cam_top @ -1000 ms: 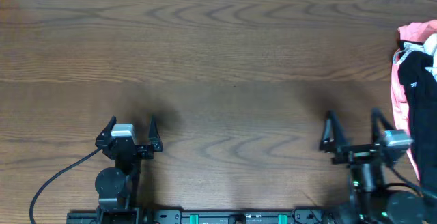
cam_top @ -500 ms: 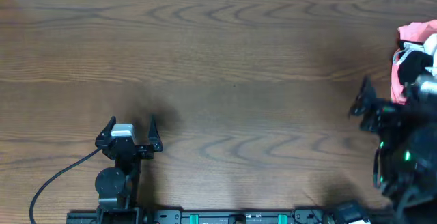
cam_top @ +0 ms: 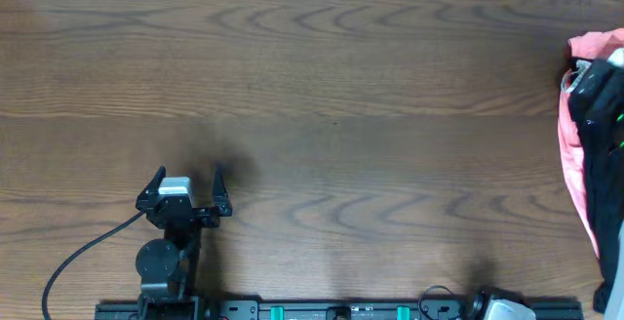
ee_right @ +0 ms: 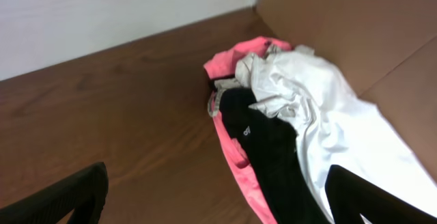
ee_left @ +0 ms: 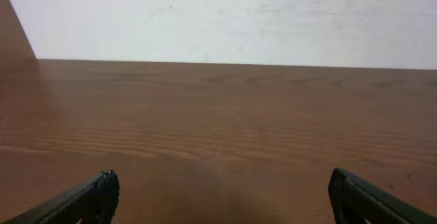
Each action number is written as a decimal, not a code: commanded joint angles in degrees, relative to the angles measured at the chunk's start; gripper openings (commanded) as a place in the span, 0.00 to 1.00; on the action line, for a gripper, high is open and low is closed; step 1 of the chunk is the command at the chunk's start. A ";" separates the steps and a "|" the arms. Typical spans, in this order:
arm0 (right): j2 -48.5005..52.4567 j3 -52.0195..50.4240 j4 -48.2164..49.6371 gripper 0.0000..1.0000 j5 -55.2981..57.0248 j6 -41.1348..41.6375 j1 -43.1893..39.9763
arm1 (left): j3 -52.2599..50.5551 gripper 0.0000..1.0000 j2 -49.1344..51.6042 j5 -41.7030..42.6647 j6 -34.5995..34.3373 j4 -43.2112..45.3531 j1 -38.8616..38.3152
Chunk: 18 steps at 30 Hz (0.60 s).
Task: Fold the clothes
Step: 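Reach the right gripper into the clothes pile and grasp the white shirt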
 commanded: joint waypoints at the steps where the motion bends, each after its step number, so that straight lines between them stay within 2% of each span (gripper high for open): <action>1: 3.06 1.16 -0.66 0.99 -5.86 -0.74 -3.48 | -1.62 0.98 -0.04 -0.22 0.81 -0.90 0.26; 7: 6.99 1.03 -1.03 0.99 -4.46 -2.38 -4.35 | -1.62 0.98 -0.04 -0.22 0.81 -0.90 0.26; 10: 8.92 1.03 1.55 0.99 -4.15 -6.10 -4.68 | -1.62 0.98 -0.04 -0.22 0.81 -0.90 0.26; 18: 18.40 1.05 9.92 0.99 -6.71 -5.92 -10.97 | -1.62 0.98 -0.04 -0.22 0.81 -0.90 0.26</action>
